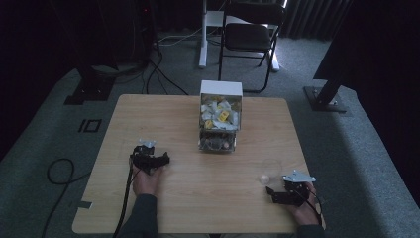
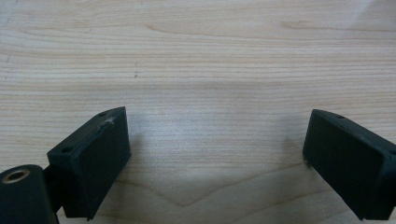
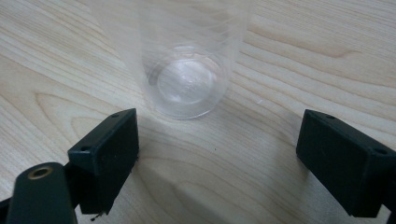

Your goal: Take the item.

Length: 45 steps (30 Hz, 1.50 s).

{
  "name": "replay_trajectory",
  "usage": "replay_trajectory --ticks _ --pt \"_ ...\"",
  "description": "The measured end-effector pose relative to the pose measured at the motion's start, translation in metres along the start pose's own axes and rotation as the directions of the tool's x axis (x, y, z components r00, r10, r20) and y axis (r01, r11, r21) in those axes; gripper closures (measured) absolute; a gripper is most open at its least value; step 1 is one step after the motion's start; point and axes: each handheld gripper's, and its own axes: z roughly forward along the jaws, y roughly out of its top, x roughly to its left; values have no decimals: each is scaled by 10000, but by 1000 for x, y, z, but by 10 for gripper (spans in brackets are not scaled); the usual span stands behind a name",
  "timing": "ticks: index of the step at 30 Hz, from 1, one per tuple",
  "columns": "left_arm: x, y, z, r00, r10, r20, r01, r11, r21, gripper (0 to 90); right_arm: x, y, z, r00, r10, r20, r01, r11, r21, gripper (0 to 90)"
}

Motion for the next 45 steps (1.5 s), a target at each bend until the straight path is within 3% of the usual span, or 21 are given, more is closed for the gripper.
replay_trajectory --ticks 9,20,23,29,39,45 --pt "0 0 0 9999 80 67 -80 10000 -3 80 0 0 0 10000 3 -2 -3 10000 1 128" --pt "4 3 -3 9963 636 577 -649 9977 205 155 0 0 0 10000 19 0 -19 10000 -3 128" --pt "5 3 -6 9963 622 600 -636 9977 221 243 0 0 0 10000 23 -4 -23 10000 -4 128" --pt "5 3 -8 9961 623 631 -641 9976 278 330 0 0 0 10000 24 -4 -24 10000 -5 128" --pt "-2 6 -18 9898 812 1173 -836 9964 155 382 0 0 0 10000 18 -4 -18 10000 -8 128" --pt "-7 10 -29 9857 669 1548 -666 9978 -68 393 0 0 0 10000 6 -4 -6 10000 -4 128"
